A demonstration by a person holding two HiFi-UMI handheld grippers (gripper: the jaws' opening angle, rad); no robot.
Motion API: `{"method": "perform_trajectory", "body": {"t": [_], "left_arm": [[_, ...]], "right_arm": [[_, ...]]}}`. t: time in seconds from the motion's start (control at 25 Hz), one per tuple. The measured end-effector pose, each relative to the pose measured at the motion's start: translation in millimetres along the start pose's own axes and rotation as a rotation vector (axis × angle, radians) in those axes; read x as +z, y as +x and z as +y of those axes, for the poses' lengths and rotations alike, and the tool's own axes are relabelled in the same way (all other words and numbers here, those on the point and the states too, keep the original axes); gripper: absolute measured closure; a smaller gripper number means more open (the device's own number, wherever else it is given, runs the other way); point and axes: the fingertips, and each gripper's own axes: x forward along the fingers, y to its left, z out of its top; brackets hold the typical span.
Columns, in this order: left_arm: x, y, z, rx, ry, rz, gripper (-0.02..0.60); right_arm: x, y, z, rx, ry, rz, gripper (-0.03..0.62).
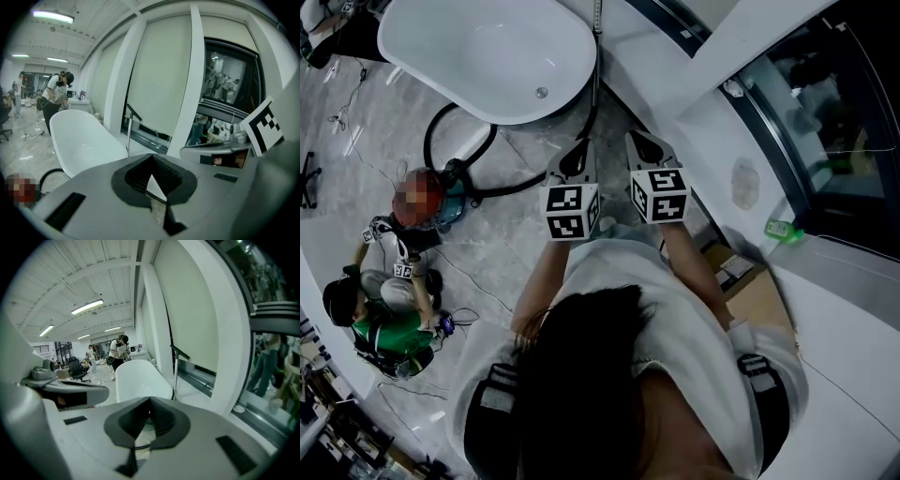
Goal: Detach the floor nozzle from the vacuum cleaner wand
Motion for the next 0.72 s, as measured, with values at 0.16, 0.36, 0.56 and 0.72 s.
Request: {"method": "perform_trajectory", "body": {"t": [0.16, 0.36, 0.56, 0.72], "left_arm": [[11, 19, 11, -0.005, -0.010, 0.005, 0.578], [28, 45, 27, -0.013, -0.017, 0.010, 0.578], [46, 69, 40, -0.025, -0.019, 0.018, 0.578], [59, 85, 51, -0.036, -0.018, 0.024, 0.578]], "right_arm": [[16, 20, -4, 0.003, -0.004, -0.005, 0.579], [34, 47, -9, -0.002, 0.000, -0.001, 0.579], [51, 72, -20, -0.020, 0.012, 0.000, 0.579], [64, 89, -23, -0.030, 0.019, 0.006, 0.579]]}}
